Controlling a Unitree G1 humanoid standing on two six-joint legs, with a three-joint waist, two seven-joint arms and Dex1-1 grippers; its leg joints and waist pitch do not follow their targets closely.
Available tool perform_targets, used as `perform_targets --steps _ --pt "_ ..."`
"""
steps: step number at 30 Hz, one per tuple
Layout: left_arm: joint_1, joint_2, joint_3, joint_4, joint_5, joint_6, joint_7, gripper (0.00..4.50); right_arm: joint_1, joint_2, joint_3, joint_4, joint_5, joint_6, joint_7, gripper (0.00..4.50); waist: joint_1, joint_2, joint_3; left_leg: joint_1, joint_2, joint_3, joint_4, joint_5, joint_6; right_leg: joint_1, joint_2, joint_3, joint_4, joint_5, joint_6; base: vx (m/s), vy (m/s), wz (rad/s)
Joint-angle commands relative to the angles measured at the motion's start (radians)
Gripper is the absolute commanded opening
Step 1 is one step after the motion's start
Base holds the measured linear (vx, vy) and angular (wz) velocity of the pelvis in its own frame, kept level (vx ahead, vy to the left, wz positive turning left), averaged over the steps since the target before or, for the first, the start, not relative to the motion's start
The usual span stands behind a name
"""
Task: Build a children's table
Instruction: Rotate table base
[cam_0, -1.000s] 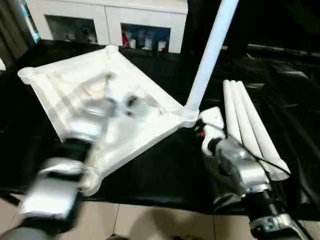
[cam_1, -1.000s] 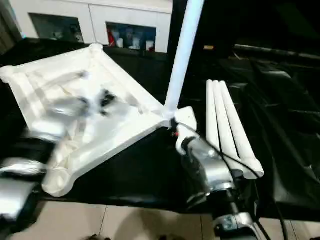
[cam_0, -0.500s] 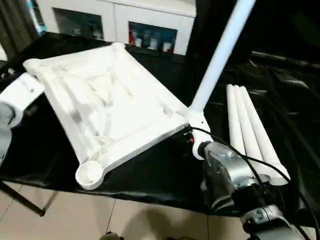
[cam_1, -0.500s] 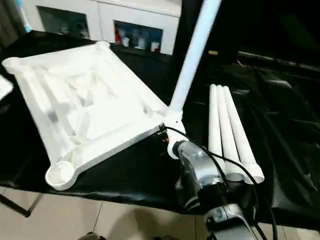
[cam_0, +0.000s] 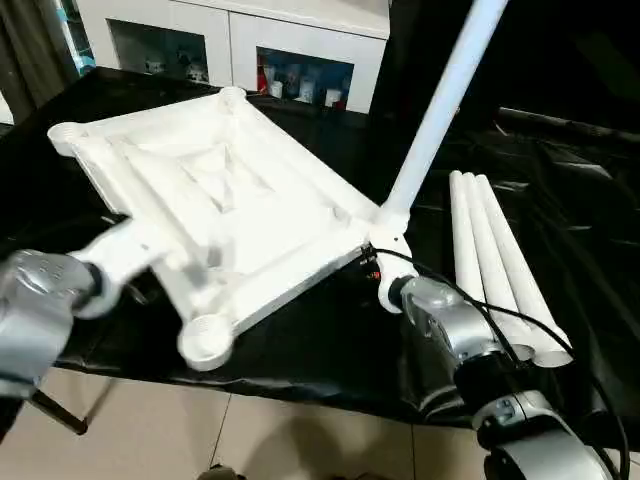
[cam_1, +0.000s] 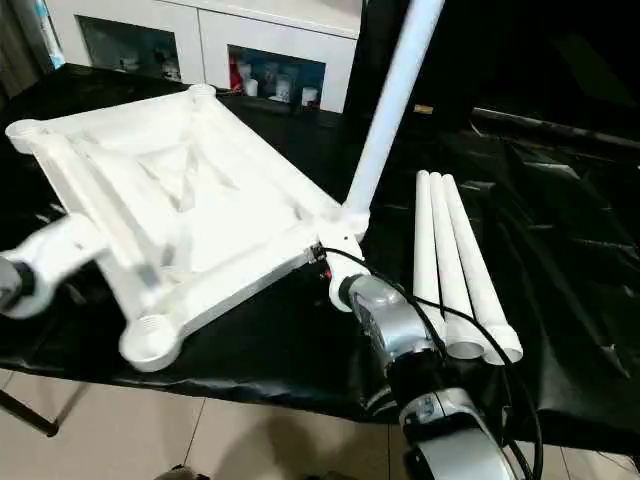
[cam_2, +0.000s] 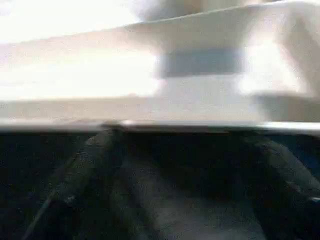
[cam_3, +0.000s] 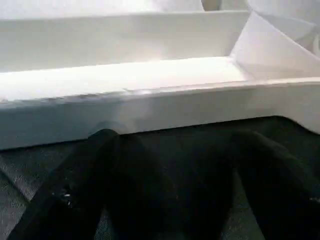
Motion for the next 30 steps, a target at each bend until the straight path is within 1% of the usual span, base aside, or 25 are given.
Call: perform_targets --steps 1,2,3,4,5,6,7,8,9,10,11,12,13,14,15,16,17,18,20,21,22,23,25,27,30 --pt "0.01 -0.013 -0.034 -0.06 -0.032 -0.003 -0.03 4.31 -0.006 -0.01 -0.024 -0.04 0.015 0.004 -0.005 3.84 -0.003 0.057 -0.062 0.022 0.064 -0.034 -0.078 -0.226 -0.071 0.041 -0.083 0.075 -0.064 -0.211 -0.174 0.0 0.0 0.0" --pt "0.013 -0.019 -0.052 -0.094 -0.037 0.007 -0.033 4.4 0.005 -0.016 -0.027 -0.1 0.007 0.042 -0.032 3.84 -0.006 0.046 -0.064 0.02 0.064 -0.033 -0.078 -0.213 -0.071 0.044 -0.079 0.074 -0.062 -0.182 -0.177 0.0 0.0 0.0" --pt "0.012 -0.019 -0.058 -0.103 -0.036 0.012 -0.032 4.47 0.008 -0.019 -0.027 -0.12 0.001 0.056 -0.044 3.84 -0.004 0.048 -0.065 0.023 0.064 -0.031 -0.078 -0.2 -0.072 0.043 -0.077 0.073 -0.06 -0.16 -0.178 0.0 0.0 0.0" --pt "0.009 -0.024 -0.066 -0.124 -0.034 0.02 -0.028 4.47 0.016 -0.024 -0.033 -0.175 -0.012 0.1 -0.075 3.84 -0.005 0.046 -0.065 0.023 0.063 -0.03 -0.076 -0.194 -0.071 0.043 -0.076 0.073 -0.058 -0.154 -0.18 0.0 0.0 0.0" --pt "0.008 -0.028 -0.069 -0.135 -0.033 0.024 -0.026 4.47 0.02 -0.027 -0.037 -0.205 -0.017 0.125 -0.091 3.84 -0.005 0.057 -0.064 0.021 0.062 -0.03 -0.077 -0.186 -0.075 0.046 -0.073 0.074 -0.058 -0.138 -0.176 0.0 0.0 0.0" --pt "-0.001 -0.041 -0.073 -0.148 -0.033 0.034 -0.02 4.47 0.025 -0.035 -0.045 -0.256 -0.032 0.175 -0.119 3.84 -0.005 0.057 -0.064 0.019 0.06 -0.032 -0.077 -0.18 -0.078 0.05 -0.072 0.073 -0.056 -0.14 -0.17 0.0 0.0 0.0" --pt "-0.005 -0.047 -0.075 -0.155 -0.033 0.041 -0.018 4.47 0.027 -0.039 -0.049 -0.279 -0.04 0.198 -0.133 3.84 -0.006 0.056 -0.064 0.021 0.06 -0.03 -0.077 -0.179 -0.079 0.049 -0.071 0.074 -0.057 -0.141 -0.168 0.0 0.0 0.0" --pt "-0.023 -0.065 -0.085 -0.176 -0.041 0.051 -0.018 4.47 0.035 -0.05 -0.07 -0.352 -0.016 0.271 -0.119 3.84 -0.007 0.057 -0.063 0.022 0.058 -0.03 -0.076 -0.185 -0.081 0.049 -0.069 0.074 -0.059 -0.152 -0.161 0.0 0.0 0.0" --pt "-0.029 -0.075 -0.087 -0.18 -0.048 0.055 -0.02 4.47 0.038 -0.052 -0.078 -0.373 -0.007 0.285 -0.114 3.84 -0.004 0.056 -0.064 0.02 0.058 -0.031 -0.075 -0.185 -0.077 0.051 -0.072 0.074 -0.058 -0.155 -0.159 0.0 0.0 0.0" --pt "-0.041 -0.093 -0.092 -0.184 -0.06 0.058 -0.02 4.47 0.043 -0.057 -0.094 -0.413 0.007 0.316 -0.109 3.84 -0.005 0.061 -0.062 0.019 0.056 -0.031 -0.076 -0.193 -0.076 0.05 -0.071 0.074 -0.062 -0.169 -0.154 0.0 0.0 0.0" --pt "-0.047 -0.103 -0.096 -0.184 -0.064 0.058 -0.02 4.47 0.045 -0.059 -0.101 -0.435 0.012 0.336 -0.108 3.84 -0.004 0.06 -0.062 0.022 0.056 -0.03 -0.075 -0.197 -0.076 0.049 -0.07 0.074 -0.063 -0.173 -0.151 0.0 0.0 0.0" --pt "-0.056 -0.121 -0.106 -0.178 -0.065 0.057 -0.015 4.47 0.049 -0.063 -0.112 -0.469 0.017 0.361 -0.11 3.84 -0.002 0.059 -0.063 0.02 0.056 -0.032 -0.073 -0.194 -0.074 0.05 -0.073 0.073 -0.062 -0.175 -0.151 0.0 0.0 0.0" --pt "-0.061 -0.13 -0.114 -0.173 -0.063 0.053 -0.011 4.47 0.053 -0.068 -0.116 -0.488 0.014 0.376 -0.115 3.84 -0.003 0.057 -0.063 0.017 0.055 -0.031 -0.074 -0.188 -0.071 0.052 -0.072 0.073 -0.064 -0.177 -0.148 0.0 0.0 0.0" --pt "-0.074 -0.168 -0.135 -0.144 -0.052 0.035 0.015 4.47 0.063 -0.08 -0.13 -0.541 0.007 0.444 -0.129 3.84 -0.009 0.066 -0.061 0.017 0.053 -0.031 -0.073 -0.197 -0.071 0.051 -0.07 0.073 -0.068 -0.177 -0.148 0.0 0.0 0.0" --pt "-0.08 -0.182 -0.144 -0.133 -0.048 0.03 0.026 4.5 0.067 -0.086 -0.135 -0.564 0.006 0.476 -0.138 4.12 -0.006 0.07 -0.062 0.022 0.052 -0.031 -0.072 -0.202 -0.07 0.051 -0.065 0.072 -0.072 -0.188 -0.14 0.0 0.0 0.0" --pt "-0.084 -0.193 -0.152 -0.124 -0.045 0.025 0.034 4.5 0.07 -0.089 -0.142 -0.584 0.007 0.509 -0.146 4.12 -0.004 0.067 -0.063 0.023 0.053 -0.031 -0.071 -0.201 -0.068 0.05 -0.068 0.073 -0.07 -0.189 -0.141 0.0 0.0 0.0" --pt "-0.088 -0.213 -0.159 -0.114 -0.047 0.015 0.041 4.5 0.073 -0.09 -0.162 -0.615 0.008 0.574 -0.163 4.19 -0.004 0.066 -0.065 0.016 0.051 -0.033 -0.071 -0.187 -0.062 0.057 -0.071 0.073 -0.066 -0.197 -0.143 0.0 0.0 0.0" --pt "-0.09 -0.225 -0.161 -0.111 -0.05 0.015 0.044 4.5 0.075 -0.09 -0.174 -0.634 0.01 0.613 -0.172 4.19 -0.005 0.072 -0.065 0.014 0.049 -0.033 -0.07 -0.174 -0.057 0.058 -0.07 0.074 -0.07 -0.203 -0.138 0.0 0.0 0.0" --pt "-0.098 -0.265 -0.168 -0.089 -0.048 0.005 0.066 4.5 0.081 -0.096 -0.207 -0.694 0.002 0.73 -0.193 4.41 -0.005 0.072 -0.067 0.016 0.049 -0.033 -0.068 -0.159 -0.054 0.059 -0.067 0.074 -0.069 -0.201 -0.134 0.0 0.0 0.0" --pt "-0.099 -0.277 -0.172 -0.077 -0.048 -0.001 0.075 4.5 0.082 -0.1 -0.219 -0.717 -0.005 0.777 -0.2 4.41 -0.006 0.072 -0.065 0.015 0.048 -0.032 -0.068 -0.159 -0.053 0.057 -0.065 0.073 -0.07 -0.205 -0.133 0.0 0.0 0.0" --pt "-0.099 -0.282 -0.173 -0.072 -0.05 -0.004 0.078 4.5 0.082 -0.103 -0.224 -0.727 -0.008 0.799 -0.203 4.41 -0.004 0.071 -0.067 0.016 0.048 -0.032 -0.068 -0.158 -0.051 0.058 -0.067 0.072 -0.071 -0.208 -0.131 0.0 0.0 0.0" --pt "-0.1 -0.281 -0.181 -0.066 -0.045 -0.007 0.08 4.5 0.083 -0.103 -0.237 -0.744 -0.006 0.822 -0.209 4.41 -0.003 0.073 -0.066 0.017 0.048 -0.032 -0.068 -0.161 -0.049 0.056 -0.069 0.072 -0.073 -0.225 -0.127 0.0 0.0 0.0" --pt "-0.103 -0.287 -0.192 -0.053 -0.043 -0.009 0.083 4.5 0.08 -0.103 -0.259 -0.779 -0.002 0.88 -0.218 4.41 -0.003 0.072 -0.067 0.017 0.048 -0.033 -0.068 -0.154 -0.047 0.056 -0.07 0.072 -0.073 -0.236 -0.118 0.0 0.0 0.0" --pt "-0.103 -0.292 -0.195 -0.044 -0.037 -0.017 0.091 4.5 0.077 -0.105 -0.266 -0.787 -0.005 0.894 -0.223 4.41 -0.005 0.073 -0.066 0.017 0.048 -0.033 -0.067 -0.155 -0.046 0.054 -0.069 0.071 -0.076 -0.246 -0.114 0.0 0.0 0.0" --pt "-0.116 -0.317 -0.196 0.009 -0.02 -0.058 0.129 4.5 0.062 -0.101 -0.294 -0.807 0.004 0.959 -0.236 4.41 -0.005 0.076 -0.067 0.018 0.047 -0.032 -0.066 -0.155 -0.044 0.053 -0.067 0.072 -0.078 -0.25 -0.112 0.0 0.0 0.0"
